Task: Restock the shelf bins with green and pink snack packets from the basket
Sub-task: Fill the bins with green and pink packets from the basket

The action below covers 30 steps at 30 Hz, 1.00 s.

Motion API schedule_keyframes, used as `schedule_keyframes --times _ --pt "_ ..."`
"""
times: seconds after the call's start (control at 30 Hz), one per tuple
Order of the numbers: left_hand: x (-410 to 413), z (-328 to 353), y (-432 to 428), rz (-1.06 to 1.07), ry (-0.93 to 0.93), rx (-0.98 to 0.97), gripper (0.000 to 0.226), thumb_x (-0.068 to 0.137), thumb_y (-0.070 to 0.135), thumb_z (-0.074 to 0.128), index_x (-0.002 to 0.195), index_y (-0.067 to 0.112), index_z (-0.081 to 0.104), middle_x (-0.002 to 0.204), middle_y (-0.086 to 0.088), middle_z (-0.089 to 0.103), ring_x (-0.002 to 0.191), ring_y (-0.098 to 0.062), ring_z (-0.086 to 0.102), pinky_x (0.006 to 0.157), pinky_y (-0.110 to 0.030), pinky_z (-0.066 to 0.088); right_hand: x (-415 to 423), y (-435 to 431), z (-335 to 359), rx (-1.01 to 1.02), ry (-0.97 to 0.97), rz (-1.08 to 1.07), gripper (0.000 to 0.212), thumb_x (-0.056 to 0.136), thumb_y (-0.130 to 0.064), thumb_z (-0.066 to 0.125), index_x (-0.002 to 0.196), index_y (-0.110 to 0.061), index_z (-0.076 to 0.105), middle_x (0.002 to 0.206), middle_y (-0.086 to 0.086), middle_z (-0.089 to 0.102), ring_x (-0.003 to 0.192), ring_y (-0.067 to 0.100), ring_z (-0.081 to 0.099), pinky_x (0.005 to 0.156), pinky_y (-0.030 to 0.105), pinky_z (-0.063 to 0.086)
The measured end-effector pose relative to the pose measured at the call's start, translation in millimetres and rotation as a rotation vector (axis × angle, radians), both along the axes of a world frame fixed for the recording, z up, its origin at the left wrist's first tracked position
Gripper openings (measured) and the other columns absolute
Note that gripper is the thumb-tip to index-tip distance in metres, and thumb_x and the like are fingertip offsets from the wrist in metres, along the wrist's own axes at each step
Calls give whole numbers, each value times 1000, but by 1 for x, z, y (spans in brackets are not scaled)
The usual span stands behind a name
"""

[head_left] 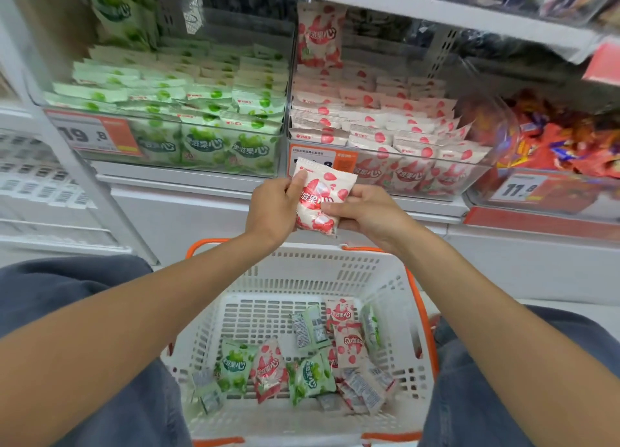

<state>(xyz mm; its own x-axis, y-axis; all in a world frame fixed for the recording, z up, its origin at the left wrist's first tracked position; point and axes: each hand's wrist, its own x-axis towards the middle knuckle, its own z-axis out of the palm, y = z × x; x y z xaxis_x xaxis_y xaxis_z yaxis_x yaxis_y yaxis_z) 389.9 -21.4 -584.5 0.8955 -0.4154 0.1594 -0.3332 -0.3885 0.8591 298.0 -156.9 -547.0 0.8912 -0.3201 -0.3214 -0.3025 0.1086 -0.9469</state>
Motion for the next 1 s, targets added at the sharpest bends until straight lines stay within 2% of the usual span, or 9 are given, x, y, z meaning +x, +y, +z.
schedule_keyframes --times 0.13,0.23,0.3,0.47,0.6,0.7,0.77,0.87,1.0 --pt "4 20 0 -39 -106 -84 58 100 44 50 54 10 39 47 -3 34 41 -19 52 43 -42 50 1 -5 22 -26 -59 14 19 81 6 69 95 -6 66 89 6 74 78 16 71 76 29 60" --pt "18 45 -2 -8 -272 -46 54 103 47 39 58 19 48 50 6 46 45 -5 50 51 -30 45 11 -17 45 -112 -109 -67 23 81 7 69 103 1 64 89 10 72 77 19 70 72 30 60" --pt "37 61 -4 76 -394 2 56 103 52 27 71 16 56 58 4 57 55 -16 58 55 -36 46 27 -30 65 -162 -164 -151 23 82 5 69 104 0 63 91 11 73 78 21 72 70 32 60" --pt "84 93 -19 173 -624 247 39 106 40 27 81 14 44 60 6 37 58 -24 40 47 -35 17 103 -60 97 -344 -243 -363 28 81 1 71 106 -6 60 107 14 70 100 29 68 89 41 56" --pt "113 85 -26 102 -684 293 39 106 41 26 84 14 44 63 3 42 61 -28 46 49 -34 26 177 -73 102 -559 -176 -370 42 89 -11 65 129 -9 52 124 9 61 116 24 59 82 25 53" --pt "119 78 -25 51 -710 231 39 105 42 26 80 16 41 61 3 41 61 -32 47 51 -37 30 219 -76 100 -742 -146 -379 47 93 -15 60 137 -11 42 138 4 52 124 17 50 83 12 40" --pt "121 76 -25 36 -702 199 39 105 43 26 79 17 39 61 2 41 61 -33 47 52 -37 30 238 -76 92 -841 -143 -402 44 94 -21 58 135 -12 44 137 4 52 125 18 51 86 12 39" --pt "121 76 -25 7 -693 152 39 104 43 27 77 18 38 58 5 38 58 -30 46 51 -37 30 252 -75 77 -921 -144 -456 53 93 -33 58 137 -11 41 139 7 50 127 22 50 101 27 43" --pt "121 75 -25 -2 -686 133 40 105 43 28 77 17 40 57 5 39 57 -31 46 50 -37 30 254 -79 68 -819 -162 -360 43 98 -31 50 136 -13 42 134 5 51 121 19 50 88 21 38"
